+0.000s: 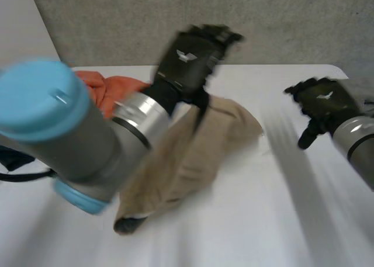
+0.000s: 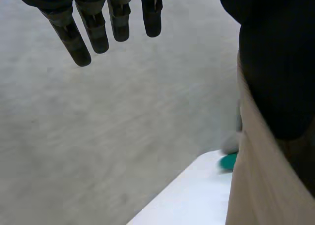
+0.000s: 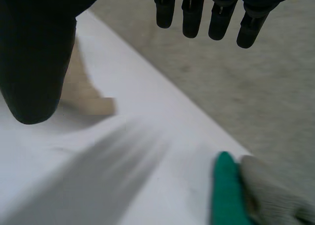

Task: Fold the laundry.

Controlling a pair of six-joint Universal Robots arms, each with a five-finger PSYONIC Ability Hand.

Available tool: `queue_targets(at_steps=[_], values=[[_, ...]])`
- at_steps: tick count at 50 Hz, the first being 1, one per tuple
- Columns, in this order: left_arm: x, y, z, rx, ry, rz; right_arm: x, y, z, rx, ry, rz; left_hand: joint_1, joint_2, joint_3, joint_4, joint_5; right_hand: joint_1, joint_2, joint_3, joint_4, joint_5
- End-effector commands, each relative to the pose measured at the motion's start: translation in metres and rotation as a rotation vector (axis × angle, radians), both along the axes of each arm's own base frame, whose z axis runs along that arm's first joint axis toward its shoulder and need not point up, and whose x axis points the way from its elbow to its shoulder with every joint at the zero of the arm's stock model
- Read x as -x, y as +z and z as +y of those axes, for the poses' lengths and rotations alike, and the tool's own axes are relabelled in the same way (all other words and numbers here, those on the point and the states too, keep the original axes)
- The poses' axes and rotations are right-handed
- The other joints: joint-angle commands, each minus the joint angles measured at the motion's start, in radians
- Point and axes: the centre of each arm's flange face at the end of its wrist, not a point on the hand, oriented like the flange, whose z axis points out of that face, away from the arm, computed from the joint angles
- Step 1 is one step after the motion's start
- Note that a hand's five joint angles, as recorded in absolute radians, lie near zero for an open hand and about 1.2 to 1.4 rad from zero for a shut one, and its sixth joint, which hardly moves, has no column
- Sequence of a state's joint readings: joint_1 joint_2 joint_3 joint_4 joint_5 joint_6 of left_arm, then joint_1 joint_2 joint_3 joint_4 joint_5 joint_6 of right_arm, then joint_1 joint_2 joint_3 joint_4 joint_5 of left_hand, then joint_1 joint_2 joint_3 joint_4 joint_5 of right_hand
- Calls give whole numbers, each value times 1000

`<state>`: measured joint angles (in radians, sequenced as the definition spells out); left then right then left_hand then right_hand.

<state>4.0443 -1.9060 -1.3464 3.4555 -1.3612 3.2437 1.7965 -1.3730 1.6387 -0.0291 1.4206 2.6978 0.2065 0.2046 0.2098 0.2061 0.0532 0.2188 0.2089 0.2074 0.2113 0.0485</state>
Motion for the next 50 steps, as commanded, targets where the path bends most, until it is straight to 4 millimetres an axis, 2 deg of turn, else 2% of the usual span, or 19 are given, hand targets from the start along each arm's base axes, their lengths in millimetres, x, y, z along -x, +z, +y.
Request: queue_targets(at_steps=[1, 3, 7, 11, 15, 18, 22, 26, 30, 34, 36, 38, 39, 40, 41, 44, 46, 47, 50], values=[[-49, -18, -36, -193, 100, -126, -25, -8, 42, -118, 136, 23, 33, 35, 30, 34, 12, -44, -34, -33, -37, -48], [-59, -39, -47, -265, 112, -190, -29, -8, 53, -133, 163, 30, 28, 29, 24, 28, 6, -44, -34, -33, -37, -48], [-67, -66, -62, -317, 116, -271, -34, -3, 63, -112, 189, 27, 22, 24, 18, 22, 0, -44, -34, -33, -37, -48], [-67, -82, -60, -359, 100, -317, -37, -1, 64, -75, 197, 17, 27, 29, 24, 28, 6, -44, -34, -33, -37, -48], [-65, -83, -50, -359, 81, -325, -41, -5, 61, -57, 197, 20, 19, 21, 15, 19, -3, -44, -34, -33, -37, -48], [-65, -80, -52, -330, 89, -302, -45, -8, 65, -65, 210, 21, 16, 18, 12, 16, -5, -44, -34, -33, -37, -48], [-66, -72, -49, -311, 77, -284, -55, -8, 73, -50, 251, 11, 16, 18, 12, 16, -5, -44, -34, -33, -37, -48], [-67, -56, -35, -307, 33, -265, -71, -9, 77, -14, 305, 2, 16, 18, 12, 16, -5, -44, -34, -33, -37, -48], [-66, -45, -23, -305, -4, -241, -96, -9, 70, 41, 354, -33, 16, 18, 12, 16, -5, -44, -34, -33, -37, -48], [-65, -47, -20, -305, -16, -238, -120, -22, 55, 52, 378, -59, 16, 18, 12, 16, -5, -44, -34, -33, -37, -48], [-64, -50, -19, -306, -15, -241, -131, -35, 46, 26, 385, -64, 19, 21, 15, 19, -3, -44, -34, -33, -37, -48], [-65, -52, -19, -313, -11, -247, -136, -46, 41, -2, 387, -57, 19, 21, 15, 19, -3, 218, 228, 230, 226, 214], [-65, -53, -19, -317, -6, -251, -138, -55, 35, -26, 381, -41, 19, 21, 15, 19, -3, 752, 762, 763, 759, 748], [-66, -54, -18, -317, -5, -252, -137, -59, 31, -38, 368, -28, 19, 21, 15, 19, -3, 1083, 1093, 1094, 1090, 1078], [-67, -54, -18, -322, -1, -254, -134, -63, 27, -53, 346, -16, 16, 18, 12, 16, -5, 1177, 1186, 1188, 1184, 1172], [-72, -54, -21, -319, 27, -251, -109, -64, 4, -71, 193, 19, -2, 0, -5, -1, -23, 1178, 1187, 1189, 1185, 1173], [-78, -51, -25, -312, 50, -246, -94, -56, -5, -46, 126, 28, -17, -15, -20, -16, -38, 1178, 1187, 1189, 1185, 1173], [-83, -48, -32, -301, 78, -236, -80, -47, -10, -14, 92, 43, -28, -26, -31, -28, -49, 1178, 1187, 1189, 1185, 1173], [-91, -46, -43, -285, 119, -223, -57, -36, -21, 35, 73, 96, -32, -30, -35, -32, -53, 1178, 1187, 1189, 1185, 1173]])
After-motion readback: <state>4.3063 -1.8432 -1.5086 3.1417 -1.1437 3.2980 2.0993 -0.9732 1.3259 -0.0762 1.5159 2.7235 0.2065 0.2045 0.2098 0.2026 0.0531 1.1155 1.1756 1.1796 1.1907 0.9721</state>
